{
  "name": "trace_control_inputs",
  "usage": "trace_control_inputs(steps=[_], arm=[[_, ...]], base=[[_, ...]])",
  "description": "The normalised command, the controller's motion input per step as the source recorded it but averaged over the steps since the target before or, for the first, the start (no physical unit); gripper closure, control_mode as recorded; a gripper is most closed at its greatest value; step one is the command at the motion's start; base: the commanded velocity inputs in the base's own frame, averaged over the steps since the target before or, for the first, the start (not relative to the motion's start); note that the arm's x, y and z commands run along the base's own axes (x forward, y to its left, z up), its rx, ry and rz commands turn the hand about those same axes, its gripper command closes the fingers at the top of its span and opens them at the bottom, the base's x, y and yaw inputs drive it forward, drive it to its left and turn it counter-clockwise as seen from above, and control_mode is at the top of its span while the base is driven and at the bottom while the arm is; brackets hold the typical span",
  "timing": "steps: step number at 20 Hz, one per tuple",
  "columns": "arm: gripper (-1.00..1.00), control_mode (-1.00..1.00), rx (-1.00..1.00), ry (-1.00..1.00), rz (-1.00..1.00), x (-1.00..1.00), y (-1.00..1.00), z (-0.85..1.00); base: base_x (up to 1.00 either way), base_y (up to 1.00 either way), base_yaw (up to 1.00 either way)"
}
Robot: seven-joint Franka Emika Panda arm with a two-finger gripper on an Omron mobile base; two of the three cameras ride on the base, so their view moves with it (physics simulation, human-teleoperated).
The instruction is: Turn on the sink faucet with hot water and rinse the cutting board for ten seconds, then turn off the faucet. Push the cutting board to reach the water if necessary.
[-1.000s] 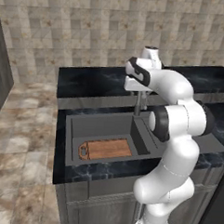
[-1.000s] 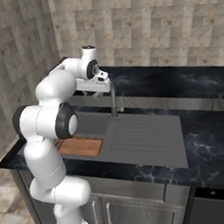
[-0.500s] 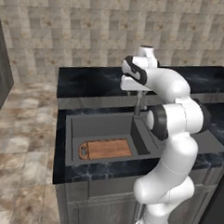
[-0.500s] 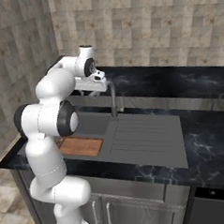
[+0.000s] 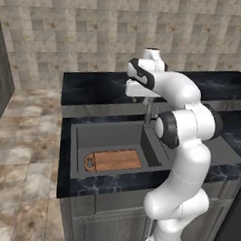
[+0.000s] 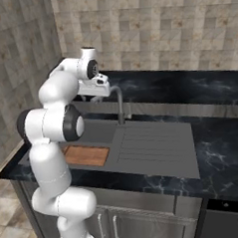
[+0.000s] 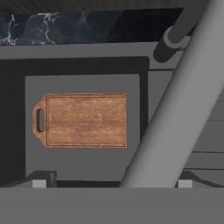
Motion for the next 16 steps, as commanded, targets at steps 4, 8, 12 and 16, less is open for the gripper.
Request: trace_control_inputs(steps=[4,8,12,16], arm=[[-1.0,-1.0,0.0,0.04,0.0,0.09,0.26,-0.07],[-1.0,-1.0,0.0,0.03,0.0,0.11,0.26,-0.09],[-1.0,-1.0,0.0,0.03,0.0,0.1,0.27,-0.1],[-1.0,-1.0,0.0,0.02,0.0,0.08,0.25,-0.1]], base=[[0.0,0.0,0.0],[0.0,0.0,0.0],[0.0,0.0,0.0],[0.0,0.0,0.0]])
